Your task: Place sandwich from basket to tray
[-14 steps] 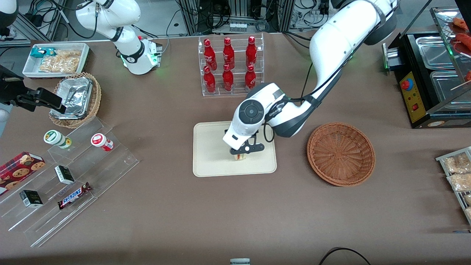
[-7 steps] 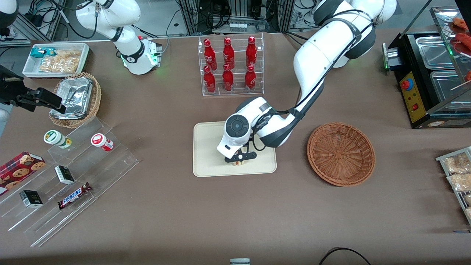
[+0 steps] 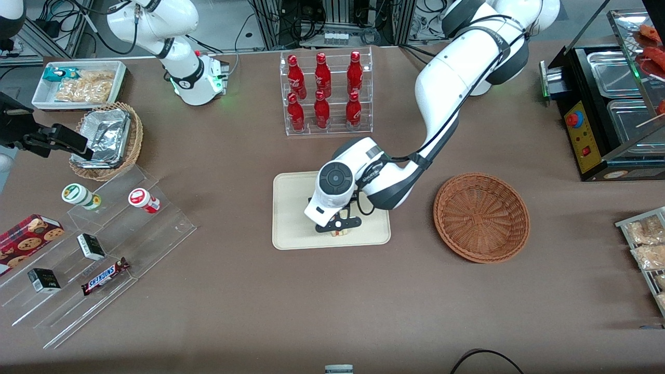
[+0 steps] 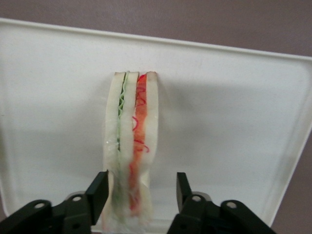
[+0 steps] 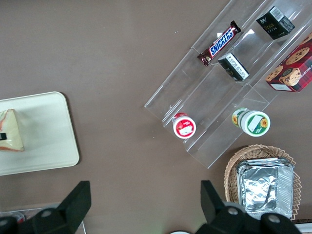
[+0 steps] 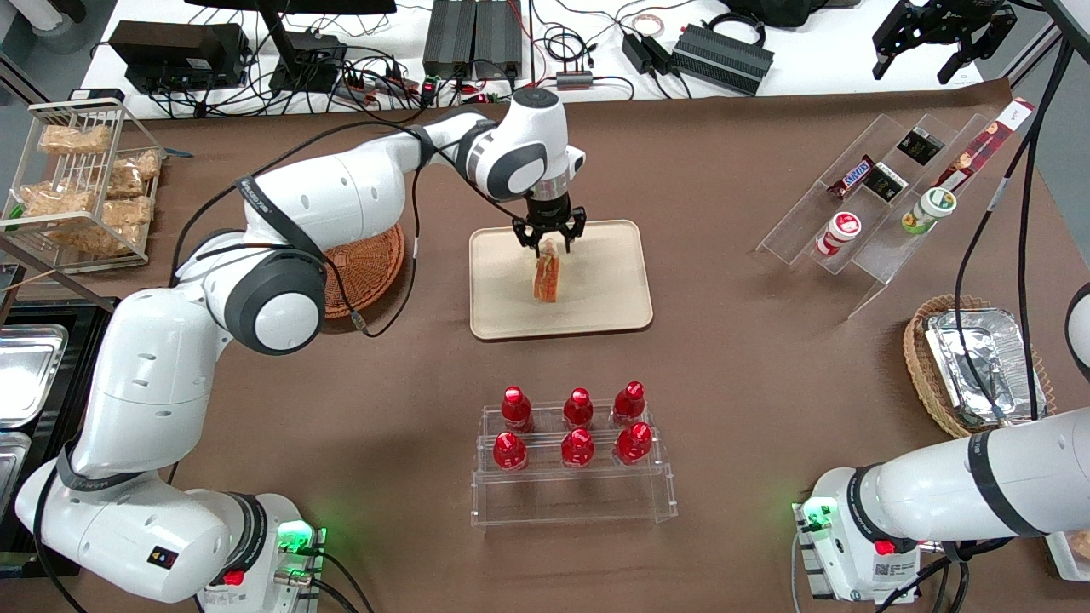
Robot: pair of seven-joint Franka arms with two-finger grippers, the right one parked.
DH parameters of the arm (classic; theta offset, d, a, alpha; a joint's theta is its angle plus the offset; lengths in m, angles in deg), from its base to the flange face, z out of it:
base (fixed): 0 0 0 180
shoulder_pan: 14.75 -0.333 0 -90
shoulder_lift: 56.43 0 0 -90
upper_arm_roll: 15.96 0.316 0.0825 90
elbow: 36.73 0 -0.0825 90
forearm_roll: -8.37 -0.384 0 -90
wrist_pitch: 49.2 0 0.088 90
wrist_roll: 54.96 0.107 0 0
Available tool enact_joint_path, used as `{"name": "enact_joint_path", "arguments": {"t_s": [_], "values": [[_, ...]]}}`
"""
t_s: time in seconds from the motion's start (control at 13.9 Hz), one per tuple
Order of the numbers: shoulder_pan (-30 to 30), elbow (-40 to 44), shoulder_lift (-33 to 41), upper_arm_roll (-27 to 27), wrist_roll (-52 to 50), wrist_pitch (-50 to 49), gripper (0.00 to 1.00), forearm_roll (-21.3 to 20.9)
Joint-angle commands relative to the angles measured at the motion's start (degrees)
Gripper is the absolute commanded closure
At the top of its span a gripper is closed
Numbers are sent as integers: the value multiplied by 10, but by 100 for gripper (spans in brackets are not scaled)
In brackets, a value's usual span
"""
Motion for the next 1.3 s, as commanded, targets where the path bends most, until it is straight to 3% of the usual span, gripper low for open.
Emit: {"name": "enact_joint_path", "arguments": {"t_s": [0.0,0.5,0.72,1.22], "values": [[-4,-4,58,4,-1,-69,0,-7],[-51,-36,127,8,1,-168,0,-15],[-125,-129,202,5,20,-159,0,-11],[-260,-261,327,2,192,-160,0,19]]}}
